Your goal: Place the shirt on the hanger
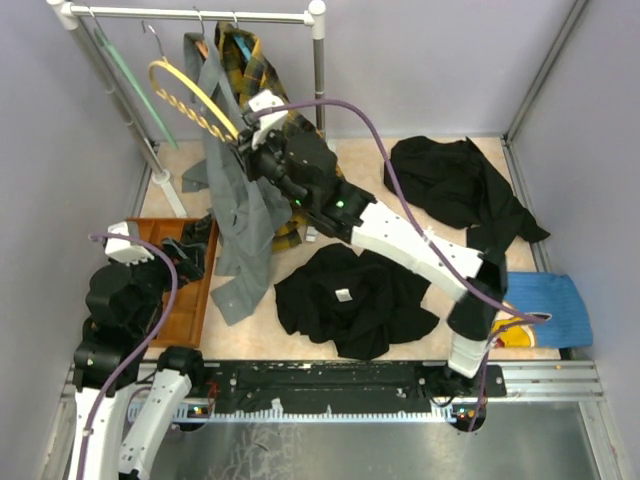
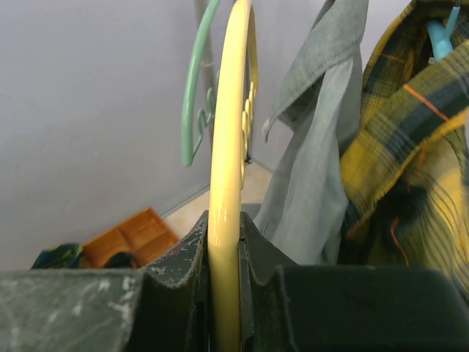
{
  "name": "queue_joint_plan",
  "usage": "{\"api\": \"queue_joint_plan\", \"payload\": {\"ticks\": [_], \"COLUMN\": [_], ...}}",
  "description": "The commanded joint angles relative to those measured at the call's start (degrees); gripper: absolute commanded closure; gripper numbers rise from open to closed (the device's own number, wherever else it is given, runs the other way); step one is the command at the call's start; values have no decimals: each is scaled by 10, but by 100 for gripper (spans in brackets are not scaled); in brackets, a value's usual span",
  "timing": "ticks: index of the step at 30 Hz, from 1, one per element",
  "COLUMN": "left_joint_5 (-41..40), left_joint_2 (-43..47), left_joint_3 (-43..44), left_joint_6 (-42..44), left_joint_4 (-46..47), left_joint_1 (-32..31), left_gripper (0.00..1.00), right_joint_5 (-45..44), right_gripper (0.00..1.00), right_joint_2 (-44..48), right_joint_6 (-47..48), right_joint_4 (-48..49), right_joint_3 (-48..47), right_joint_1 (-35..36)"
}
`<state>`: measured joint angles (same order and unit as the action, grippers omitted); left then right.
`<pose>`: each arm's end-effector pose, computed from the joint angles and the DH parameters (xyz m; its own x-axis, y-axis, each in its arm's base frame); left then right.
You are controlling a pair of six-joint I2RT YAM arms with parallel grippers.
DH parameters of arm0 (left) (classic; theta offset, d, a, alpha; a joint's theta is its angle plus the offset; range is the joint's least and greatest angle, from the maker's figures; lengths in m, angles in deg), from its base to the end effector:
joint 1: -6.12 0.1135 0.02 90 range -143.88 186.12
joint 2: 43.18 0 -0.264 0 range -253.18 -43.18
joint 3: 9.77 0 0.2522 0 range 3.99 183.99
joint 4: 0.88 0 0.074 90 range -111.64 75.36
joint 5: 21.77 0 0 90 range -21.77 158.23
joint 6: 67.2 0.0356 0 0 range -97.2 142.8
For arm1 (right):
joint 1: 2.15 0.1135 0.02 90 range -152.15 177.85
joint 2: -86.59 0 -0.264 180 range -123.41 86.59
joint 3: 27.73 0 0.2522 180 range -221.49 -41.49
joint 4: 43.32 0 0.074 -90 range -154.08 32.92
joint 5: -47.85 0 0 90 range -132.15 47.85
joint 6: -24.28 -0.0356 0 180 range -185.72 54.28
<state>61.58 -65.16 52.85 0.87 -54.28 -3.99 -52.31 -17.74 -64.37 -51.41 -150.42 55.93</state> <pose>0.0728 -0.0088 0.3524 -0.2253 -0.3366 -0.9143 -0.0226 0.9400 -0.3405 0.2337 0.3634 0.4682 0.1118 0.1356 -0.9844 -0.7413 0.6711 0.0083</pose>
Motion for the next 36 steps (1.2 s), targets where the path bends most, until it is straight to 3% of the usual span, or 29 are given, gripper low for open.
{"api": "queue_joint_plan", "payload": {"ticks": [1,7,11,17,24,36], "left_joint_5": [16,108,144,206,296,539], "left_joint_2": [23,38,43,26,9,-115], "left_joint_3": [-9,2,39,83,120,199], "left_joint_6": [20,74,79,109,132,166], "left_joint_4": [32,59,63,93,114,174], "left_joint_1": [1,2,2,2,2,2], "left_gripper": [1,1,1,1,1,10], "right_joint_5": [11,32,14,0,2,206], "right_gripper": [100,100,100,100,100,100], "right_joint_2": [137,270,344,479,582,750], "right_joint_6": [-12,-62,-89,-97,-109,-127], "right_joint_4": [67,58,-79,-177,-338,-380], "right_joint_3": [84,230,241,313,319,370], "right_joint_1": [18,24,30,31,31,31]}}
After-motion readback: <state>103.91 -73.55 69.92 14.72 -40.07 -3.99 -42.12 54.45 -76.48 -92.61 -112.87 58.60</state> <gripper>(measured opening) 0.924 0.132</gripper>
